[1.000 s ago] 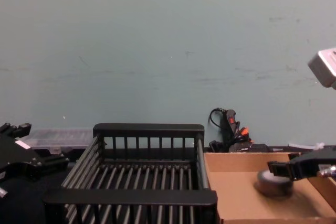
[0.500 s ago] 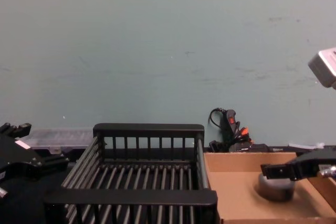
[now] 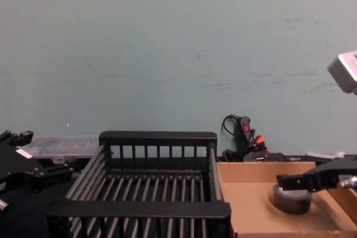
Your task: Pick up the white tape and place it into the black box , Pick up the silver tape and place it into the brown box.
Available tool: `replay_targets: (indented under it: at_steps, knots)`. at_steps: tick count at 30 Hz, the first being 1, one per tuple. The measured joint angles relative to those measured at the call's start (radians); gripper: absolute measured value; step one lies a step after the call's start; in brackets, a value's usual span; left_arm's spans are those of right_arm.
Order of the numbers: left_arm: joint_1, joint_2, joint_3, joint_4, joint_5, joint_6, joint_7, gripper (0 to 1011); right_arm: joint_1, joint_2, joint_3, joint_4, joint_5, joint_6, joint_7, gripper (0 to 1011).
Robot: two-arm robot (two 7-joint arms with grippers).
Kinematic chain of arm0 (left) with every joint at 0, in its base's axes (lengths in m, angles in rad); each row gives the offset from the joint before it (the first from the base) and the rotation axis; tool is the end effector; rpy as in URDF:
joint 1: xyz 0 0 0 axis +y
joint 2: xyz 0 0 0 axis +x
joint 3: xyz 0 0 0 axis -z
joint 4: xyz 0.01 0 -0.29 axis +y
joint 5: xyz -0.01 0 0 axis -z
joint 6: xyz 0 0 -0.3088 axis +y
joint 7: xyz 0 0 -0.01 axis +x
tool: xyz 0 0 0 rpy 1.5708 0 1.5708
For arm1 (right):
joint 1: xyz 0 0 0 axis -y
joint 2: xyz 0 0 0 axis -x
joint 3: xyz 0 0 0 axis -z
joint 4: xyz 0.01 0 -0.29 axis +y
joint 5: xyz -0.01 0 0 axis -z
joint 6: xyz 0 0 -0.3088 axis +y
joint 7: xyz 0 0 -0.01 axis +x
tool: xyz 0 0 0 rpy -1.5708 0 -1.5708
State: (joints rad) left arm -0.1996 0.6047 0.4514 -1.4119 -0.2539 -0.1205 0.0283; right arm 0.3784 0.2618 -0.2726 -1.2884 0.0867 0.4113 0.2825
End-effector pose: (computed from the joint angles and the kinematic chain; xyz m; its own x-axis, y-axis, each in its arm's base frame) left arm 0.3581 0.0827 -0.3023 0.2922 0.8803 0.3738 -0.9553 0.2873 0.0703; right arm 0.4266 -0.0201 -0.2613 0.4178 -0.8980 0.1379 0.8476 0.3306 -0.4151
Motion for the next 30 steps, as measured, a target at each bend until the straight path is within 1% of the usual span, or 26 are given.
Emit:
replay_targets:
  at_steps: [7,10,14,15,17,19,20,23,24,27,28,29,30]
  knots:
    - [0.000,0.000,0.000,0.000,0.000,0.000,0.000,1001,-0.003,-0.001,0.003,-0.006,0.000,0.000,0.003,1002]
    - [0.000,0.000,0.000,0.000,0.000,0.000,0.000,1001,-0.009,0.001,0.010,-0.022,0.002,0.000,0.007,1002]
    - [0.000,0.000,0.000,0.000,0.000,0.000,0.000,1001,-0.026,0.008,0.022,-0.062,0.013,0.009,0.019,1002]
    - [0.000,0.000,0.000,0.000,0.000,0.000,0.000,1001,-0.026,0.008,0.022,-0.062,0.013,0.009,0.019,1002]
    - [0.000,0.000,0.000,0.000,0.000,0.000,0.000,1001,-0.043,0.017,0.030,-0.099,0.025,0.021,0.028,1003]
    - [0.000,0.000,0.000,0.000,0.000,0.000,0.000,1001,-0.055,0.024,0.033,-0.123,0.030,0.027,0.033,1002]
    - [0.000,0.000,0.000,0.000,0.000,0.000,0.000,1001,-0.069,0.032,0.035,-0.149,0.036,0.033,0.039,1002]
    - [0.000,0.000,0.000,0.000,0.000,0.000,0.000,1001,-0.087,0.045,0.037,-0.185,0.044,0.042,0.048,1002]
    - [0.000,0.000,0.000,0.000,0.000,0.000,0.000,1001,-0.104,0.057,0.037,-0.216,0.050,0.050,0.056,1002]
    - [0.000,0.000,0.000,0.000,0.000,0.000,0.000,1001,-0.127,0.075,0.037,-0.259,0.059,0.059,0.067,1002]
    - [0.000,0.000,0.000,0.000,0.000,0.000,0.000,1001,-0.142,0.087,0.036,-0.287,0.064,0.065,0.074,1002]
    - [0.000,0.000,0.000,0.000,0.000,0.000,0.000,1001,-0.149,0.092,0.036,-0.297,0.067,0.067,0.076,1002]
    - [0.000,0.000,0.000,0.000,0.000,0.000,0.000,1001,-0.164,0.105,0.035,-0.321,0.072,0.072,0.082,1002]
